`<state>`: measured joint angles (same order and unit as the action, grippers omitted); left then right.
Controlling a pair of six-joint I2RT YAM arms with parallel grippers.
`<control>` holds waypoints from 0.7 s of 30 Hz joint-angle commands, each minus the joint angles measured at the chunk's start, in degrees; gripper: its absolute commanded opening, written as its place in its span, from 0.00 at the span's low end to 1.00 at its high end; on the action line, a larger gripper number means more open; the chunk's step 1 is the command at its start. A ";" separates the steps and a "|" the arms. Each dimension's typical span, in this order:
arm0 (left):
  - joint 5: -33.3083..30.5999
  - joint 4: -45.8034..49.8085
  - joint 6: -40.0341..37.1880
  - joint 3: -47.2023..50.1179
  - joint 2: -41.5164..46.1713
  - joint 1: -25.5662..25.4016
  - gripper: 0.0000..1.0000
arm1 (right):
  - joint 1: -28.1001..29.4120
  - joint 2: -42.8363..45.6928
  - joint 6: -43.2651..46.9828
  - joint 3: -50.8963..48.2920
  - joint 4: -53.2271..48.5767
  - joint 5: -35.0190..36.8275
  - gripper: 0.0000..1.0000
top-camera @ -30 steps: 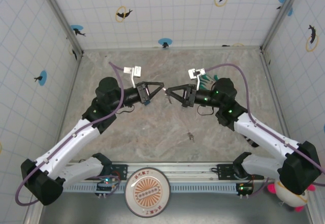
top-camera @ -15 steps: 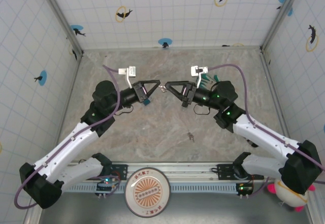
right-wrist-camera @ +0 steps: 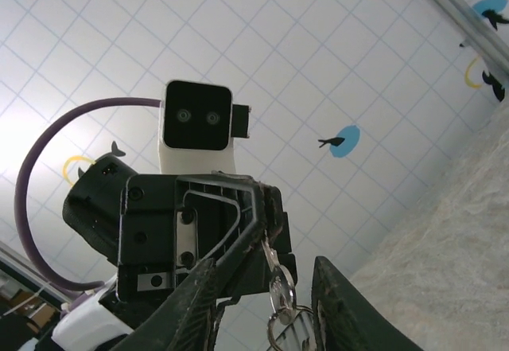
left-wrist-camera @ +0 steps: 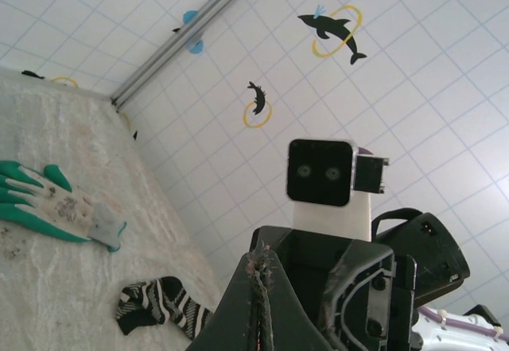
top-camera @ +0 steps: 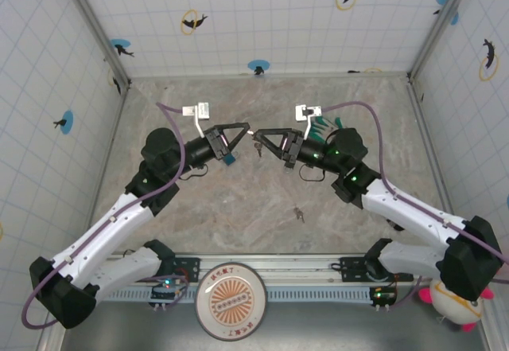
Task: Unlock with the key
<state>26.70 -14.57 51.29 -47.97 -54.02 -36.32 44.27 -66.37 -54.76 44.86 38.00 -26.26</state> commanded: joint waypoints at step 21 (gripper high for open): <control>0.09 -4.32 2.27 1.71 1.71 0.06 0.00 | 1.45 -2.00 -0.43 0.14 4.72 -2.06 0.24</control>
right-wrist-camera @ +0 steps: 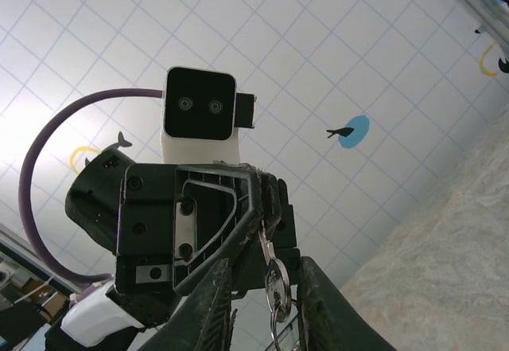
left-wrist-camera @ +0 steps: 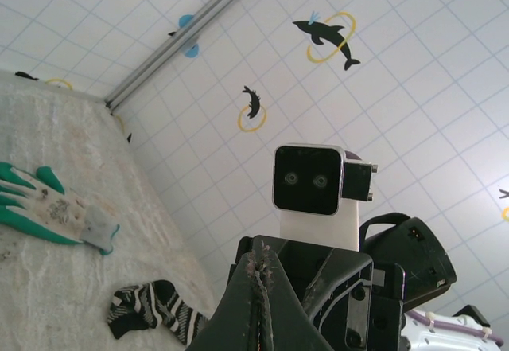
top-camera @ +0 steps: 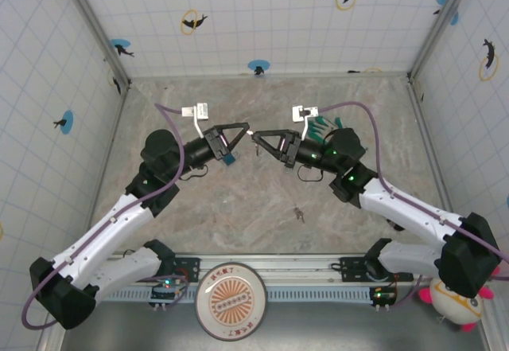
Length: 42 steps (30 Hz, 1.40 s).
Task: Unlock with the key
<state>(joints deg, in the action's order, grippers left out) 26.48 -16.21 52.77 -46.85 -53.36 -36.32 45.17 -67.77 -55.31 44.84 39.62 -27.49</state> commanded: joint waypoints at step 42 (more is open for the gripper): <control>-20.97 39.53 -16.33 -12.93 -17.36 4.49 0.85 | -2.07 15.19 17.82 -7.90 -29.86 22.62 0.00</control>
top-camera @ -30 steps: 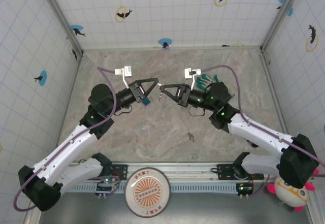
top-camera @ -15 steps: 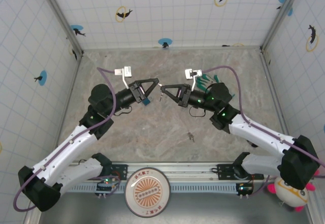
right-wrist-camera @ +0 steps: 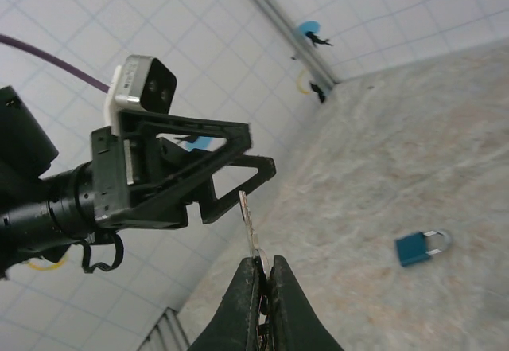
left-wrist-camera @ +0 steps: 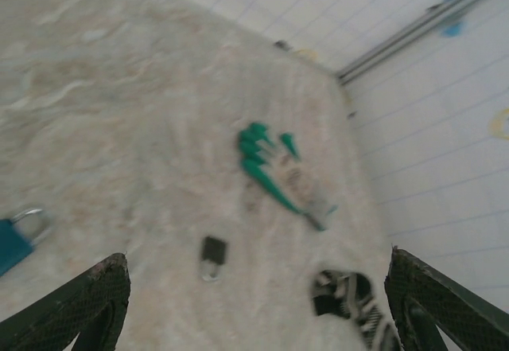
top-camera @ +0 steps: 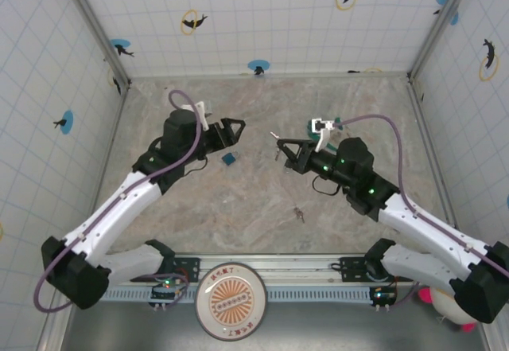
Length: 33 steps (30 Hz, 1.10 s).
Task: Unlock with the key
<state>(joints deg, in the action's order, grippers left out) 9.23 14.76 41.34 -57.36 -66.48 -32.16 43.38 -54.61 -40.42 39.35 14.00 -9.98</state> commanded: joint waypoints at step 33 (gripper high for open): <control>-9.61 22.44 -21.99 -25.15 -48.18 2.81 0.84 | 0.22 9.00 2.28 -9.55 -7.71 10.67 0.00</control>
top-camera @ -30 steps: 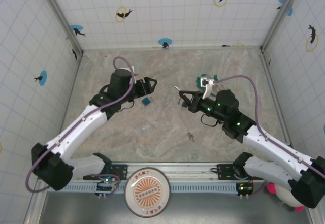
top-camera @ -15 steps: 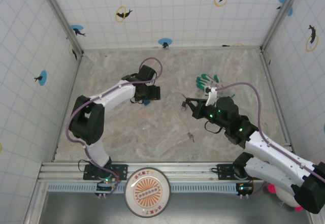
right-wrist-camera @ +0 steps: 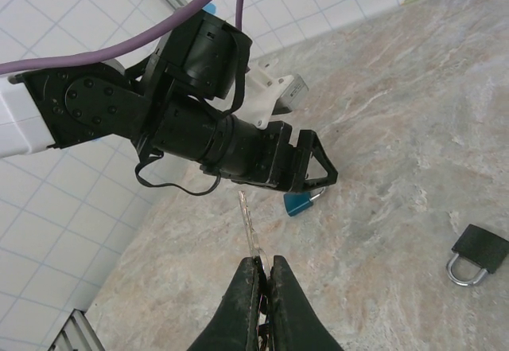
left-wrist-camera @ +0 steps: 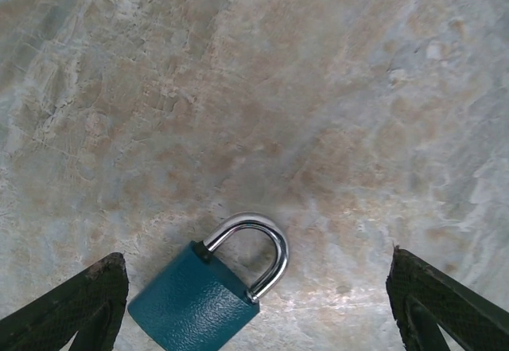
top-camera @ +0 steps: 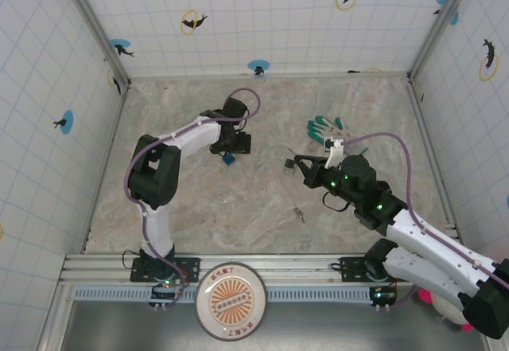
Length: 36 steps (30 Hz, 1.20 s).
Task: Unlock with the key
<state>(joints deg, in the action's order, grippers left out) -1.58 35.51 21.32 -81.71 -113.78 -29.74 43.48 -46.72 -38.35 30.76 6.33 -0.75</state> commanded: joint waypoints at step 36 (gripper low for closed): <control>-0.01 3.58 1.06 4.28 -3.15 -1.00 0.51 | -0.22 -0.04 -1.55 -2.37 2.53 1.45 0.00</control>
<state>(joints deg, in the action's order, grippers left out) -0.97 35.81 21.26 -78.13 -114.83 -30.13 43.44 -46.72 -39.40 29.65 6.26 -0.03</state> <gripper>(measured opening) 0.511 0.071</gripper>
